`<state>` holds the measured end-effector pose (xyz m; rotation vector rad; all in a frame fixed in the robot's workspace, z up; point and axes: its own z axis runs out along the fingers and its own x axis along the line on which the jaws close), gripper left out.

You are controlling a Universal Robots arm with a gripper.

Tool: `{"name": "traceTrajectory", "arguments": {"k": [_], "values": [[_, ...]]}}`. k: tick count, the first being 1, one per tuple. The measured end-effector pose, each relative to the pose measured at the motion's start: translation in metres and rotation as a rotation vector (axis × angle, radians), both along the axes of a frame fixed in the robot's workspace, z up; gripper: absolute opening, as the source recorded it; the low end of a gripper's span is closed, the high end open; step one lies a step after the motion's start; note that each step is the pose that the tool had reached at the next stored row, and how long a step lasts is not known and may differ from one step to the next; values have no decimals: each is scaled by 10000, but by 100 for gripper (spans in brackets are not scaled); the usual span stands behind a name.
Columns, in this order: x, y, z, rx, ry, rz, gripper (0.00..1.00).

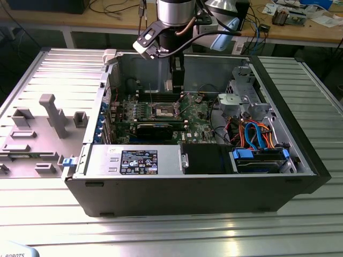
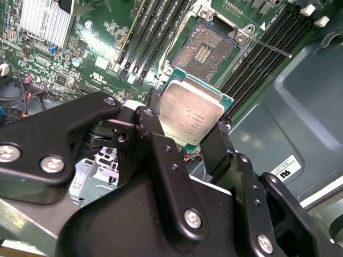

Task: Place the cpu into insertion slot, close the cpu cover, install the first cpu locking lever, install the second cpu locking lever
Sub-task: 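Place the cpu into insertion slot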

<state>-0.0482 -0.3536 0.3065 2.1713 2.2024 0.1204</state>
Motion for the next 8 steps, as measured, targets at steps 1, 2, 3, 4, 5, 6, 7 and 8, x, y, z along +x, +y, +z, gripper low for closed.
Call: {"name": "traceTrajectory", "arguments": {"k": [1,2,3,4,5,6,7,8], "values": [[0,0,-4,-2,1,-1,54],[0,0,-9,-2,1,-1,54],[0,0,-10,-2,1,0,54],[0,0,-13,-2,1,0,54],[0,0,-13,-2,0,0,54],[0,0,-14,-1,1,0,54],[0,0,-14,-2,1,-1,54],[0,0,-16,-1,0,-1,54]]}}
